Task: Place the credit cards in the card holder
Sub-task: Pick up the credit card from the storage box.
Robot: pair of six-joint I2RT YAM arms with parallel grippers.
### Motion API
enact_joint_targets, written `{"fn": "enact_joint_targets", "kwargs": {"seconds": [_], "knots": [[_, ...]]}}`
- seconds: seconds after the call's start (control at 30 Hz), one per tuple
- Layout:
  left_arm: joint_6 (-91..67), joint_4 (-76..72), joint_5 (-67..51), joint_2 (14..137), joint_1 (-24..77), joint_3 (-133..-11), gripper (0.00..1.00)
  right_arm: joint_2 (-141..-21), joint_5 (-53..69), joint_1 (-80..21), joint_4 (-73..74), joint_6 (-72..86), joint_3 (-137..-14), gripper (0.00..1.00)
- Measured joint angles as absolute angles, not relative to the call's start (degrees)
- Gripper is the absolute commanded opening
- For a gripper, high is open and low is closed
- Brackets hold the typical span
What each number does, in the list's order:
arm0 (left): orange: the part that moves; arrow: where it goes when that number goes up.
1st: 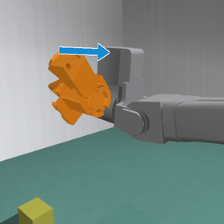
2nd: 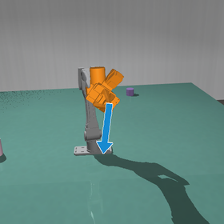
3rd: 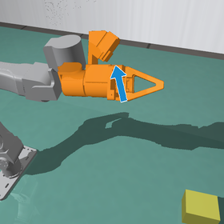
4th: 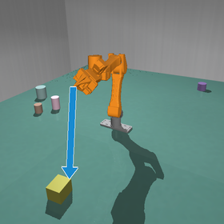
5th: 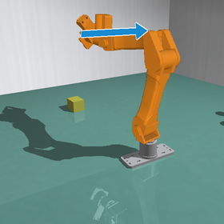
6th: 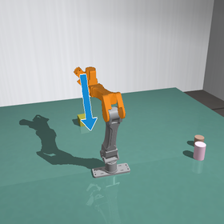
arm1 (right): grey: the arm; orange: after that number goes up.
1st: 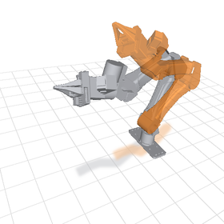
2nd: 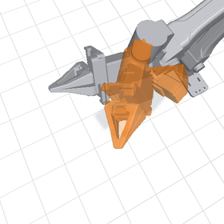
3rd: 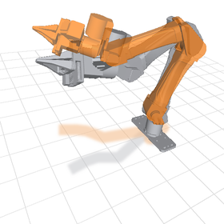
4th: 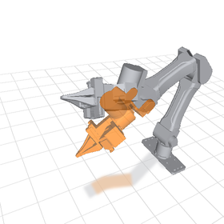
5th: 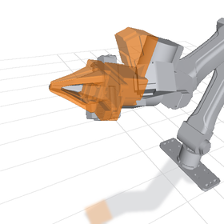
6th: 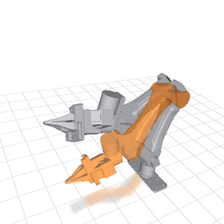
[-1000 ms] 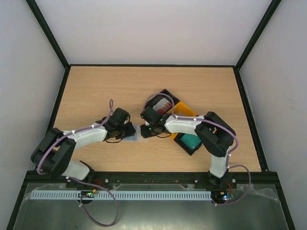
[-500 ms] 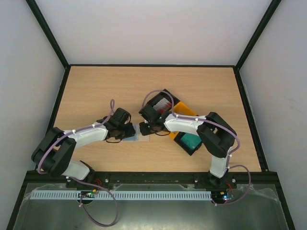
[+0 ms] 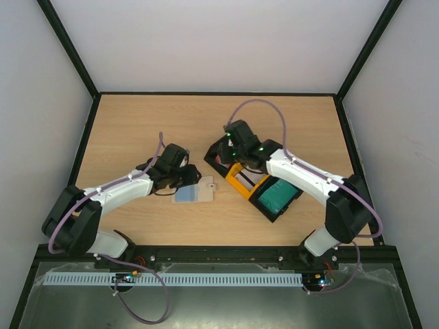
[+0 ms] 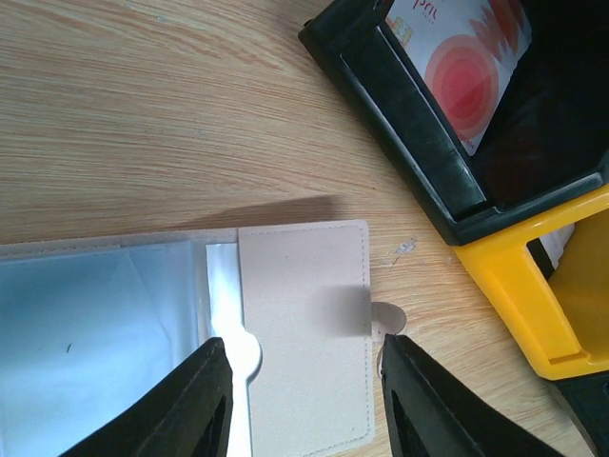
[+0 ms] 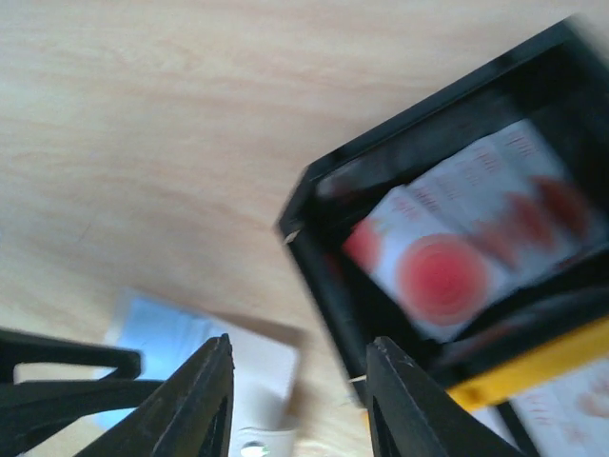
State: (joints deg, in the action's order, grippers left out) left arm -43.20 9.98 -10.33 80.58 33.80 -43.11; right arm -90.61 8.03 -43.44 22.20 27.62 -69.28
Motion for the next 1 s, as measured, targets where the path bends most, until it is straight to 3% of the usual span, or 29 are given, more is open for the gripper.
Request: {"fn": "enact_joint_targets", "kwargs": {"seconds": [0.17,0.37,0.57,0.77,1.0], "knots": [[-42.7,9.1,-10.3,80.6,33.8,-43.1,0.58,-86.6,3.2,-38.0,25.4,25.2,-69.3,0.46],[-43.5,4.0,-11.7,81.5,33.8,-43.1,0.59,-86.4,2.8,-32.6,28.5,21.6,-69.5,0.56],[-47.4,-5.3,-13.6,88.3,33.8,-43.8,0.58,-94.9,7.6,-32.3,31.0,15.8,-79.9,0.55],[-52.1,-13.6,-13.6,92.7,33.8,-44.0,0.51,-106.7,9.0,-32.5,31.5,10.3,-86.4,0.4],[-55.7,-20.9,-14.8,99.0,33.7,-44.0,0.47,-114.9,9.3,-32.4,32.7,5.3,-87.8,0.43]]}}
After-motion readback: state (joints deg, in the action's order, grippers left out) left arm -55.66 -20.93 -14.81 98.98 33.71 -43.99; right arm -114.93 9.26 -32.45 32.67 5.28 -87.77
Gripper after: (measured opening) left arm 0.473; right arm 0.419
